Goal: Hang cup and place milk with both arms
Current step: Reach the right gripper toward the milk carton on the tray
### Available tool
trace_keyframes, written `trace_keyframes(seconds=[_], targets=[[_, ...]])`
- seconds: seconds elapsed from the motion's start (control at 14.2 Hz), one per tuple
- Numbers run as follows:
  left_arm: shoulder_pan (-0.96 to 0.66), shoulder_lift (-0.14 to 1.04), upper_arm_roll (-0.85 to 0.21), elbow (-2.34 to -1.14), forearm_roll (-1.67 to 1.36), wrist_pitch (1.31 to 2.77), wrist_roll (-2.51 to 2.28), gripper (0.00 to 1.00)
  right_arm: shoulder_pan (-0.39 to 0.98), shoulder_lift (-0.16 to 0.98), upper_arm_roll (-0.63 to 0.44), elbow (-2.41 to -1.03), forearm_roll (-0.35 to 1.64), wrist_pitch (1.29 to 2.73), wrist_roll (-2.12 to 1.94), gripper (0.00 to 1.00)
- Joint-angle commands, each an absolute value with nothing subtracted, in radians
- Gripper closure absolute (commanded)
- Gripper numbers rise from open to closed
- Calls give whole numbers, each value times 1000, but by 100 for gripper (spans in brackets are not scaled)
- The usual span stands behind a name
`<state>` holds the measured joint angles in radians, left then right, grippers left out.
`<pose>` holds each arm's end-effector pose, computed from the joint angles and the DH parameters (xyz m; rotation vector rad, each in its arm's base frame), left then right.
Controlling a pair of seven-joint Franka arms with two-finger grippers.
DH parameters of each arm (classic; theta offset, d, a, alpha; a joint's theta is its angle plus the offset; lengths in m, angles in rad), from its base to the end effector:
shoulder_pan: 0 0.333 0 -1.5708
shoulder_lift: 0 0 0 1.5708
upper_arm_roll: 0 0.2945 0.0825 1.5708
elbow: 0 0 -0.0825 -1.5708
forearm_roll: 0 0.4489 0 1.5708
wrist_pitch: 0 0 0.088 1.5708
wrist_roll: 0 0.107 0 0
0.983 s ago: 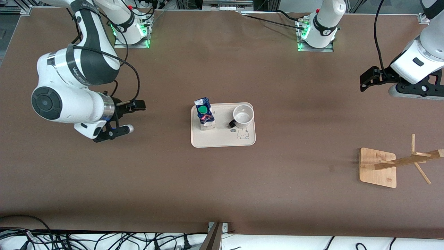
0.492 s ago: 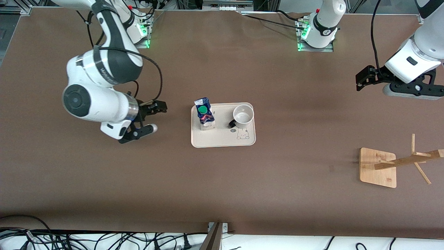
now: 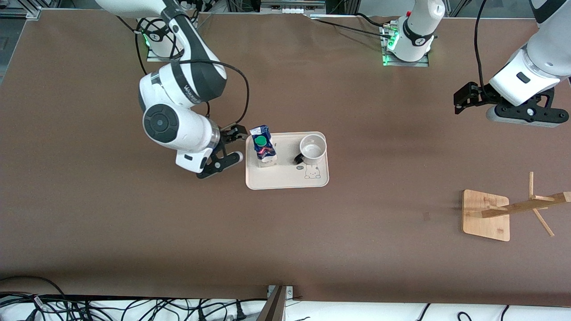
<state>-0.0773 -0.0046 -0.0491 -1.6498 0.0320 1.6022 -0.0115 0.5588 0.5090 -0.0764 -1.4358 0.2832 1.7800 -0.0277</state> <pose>0.6137 -0.0747 0.5661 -3.1006 0.1810 0.0632 0.6353 0.3685 0.3460 -2.8653 -0.6331 0.3108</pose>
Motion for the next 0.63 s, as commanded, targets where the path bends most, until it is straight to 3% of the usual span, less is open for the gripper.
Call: trace_keyframes(seconds=[0.0, 0.56], targets=[[-77, 0, -51, -1629, 26, 1582, -5, 0, 613, 506, -84, -1411, 290, 1776, -14, 0], [-77, 0, -51, -1629, 28, 1582, -5, 0, 652, 517, -84, -1414, 233, 1776, -14, 0]])
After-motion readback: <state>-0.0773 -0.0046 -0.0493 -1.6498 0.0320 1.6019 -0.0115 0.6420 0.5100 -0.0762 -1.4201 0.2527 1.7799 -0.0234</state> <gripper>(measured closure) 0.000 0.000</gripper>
